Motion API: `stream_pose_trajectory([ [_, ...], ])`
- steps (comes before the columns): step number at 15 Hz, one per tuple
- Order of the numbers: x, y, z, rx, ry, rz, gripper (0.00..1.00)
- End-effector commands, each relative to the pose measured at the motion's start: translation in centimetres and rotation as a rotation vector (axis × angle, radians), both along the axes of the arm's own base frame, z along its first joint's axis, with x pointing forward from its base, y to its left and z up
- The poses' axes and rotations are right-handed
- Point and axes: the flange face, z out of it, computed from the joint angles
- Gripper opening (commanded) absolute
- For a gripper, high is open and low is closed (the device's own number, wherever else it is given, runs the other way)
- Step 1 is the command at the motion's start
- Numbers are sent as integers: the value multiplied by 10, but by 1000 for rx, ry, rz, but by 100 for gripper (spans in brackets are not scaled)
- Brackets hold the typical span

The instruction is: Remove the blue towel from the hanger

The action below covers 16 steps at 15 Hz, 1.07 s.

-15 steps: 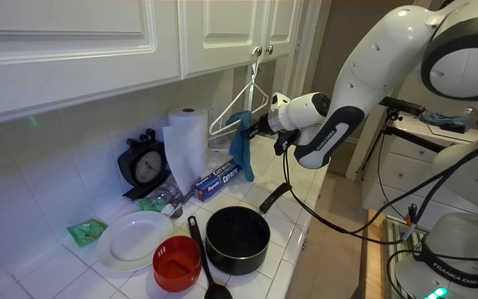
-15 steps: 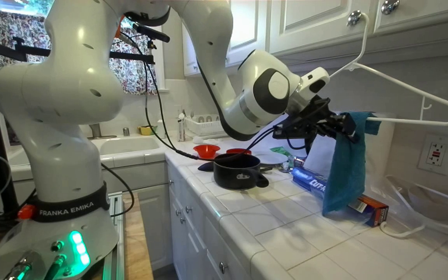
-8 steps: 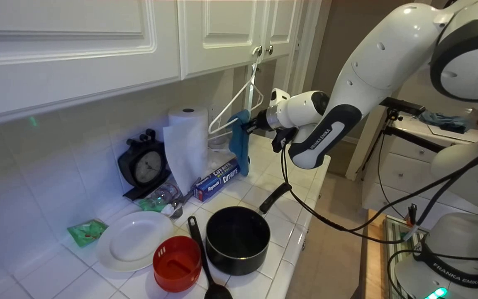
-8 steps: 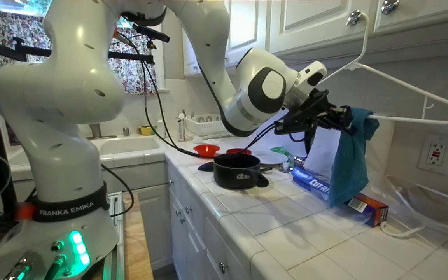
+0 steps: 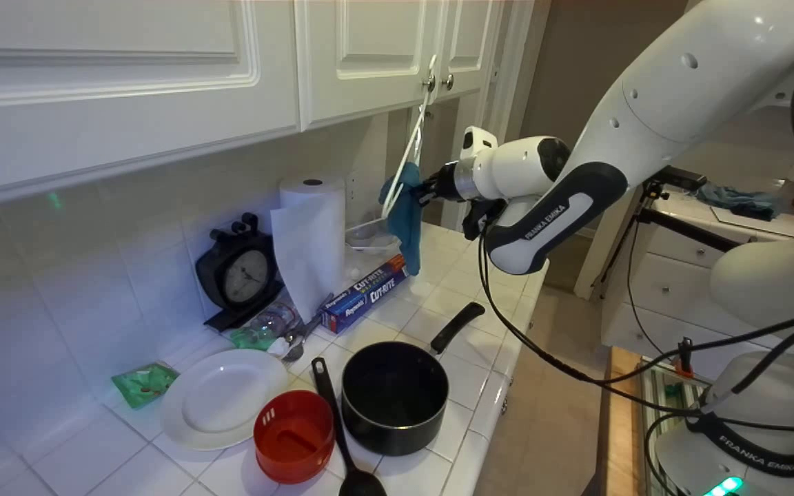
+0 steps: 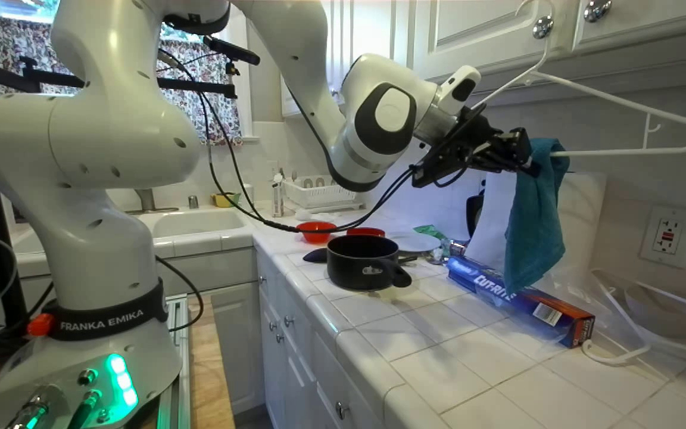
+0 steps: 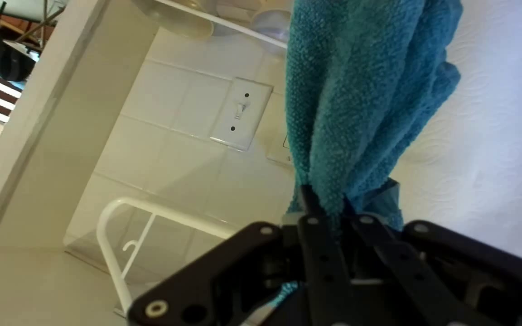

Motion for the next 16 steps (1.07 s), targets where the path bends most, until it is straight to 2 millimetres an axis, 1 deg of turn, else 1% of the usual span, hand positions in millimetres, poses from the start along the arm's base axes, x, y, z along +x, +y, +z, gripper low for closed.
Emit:
stream_pose_trajectory([
  [1, -15, 1, 0, -18, 59, -36, 7],
  [6, -24, 3, -21, -16, 211, -95, 7],
  [9, -28, 6, -24, -6, 265, -116, 7],
  [10, -29, 7, -22, -6, 274, -130, 7],
  [12, -33, 9, -13, -4, 262, -149, 7],
  [16, -40, 14, 17, -14, 186, -161, 7],
])
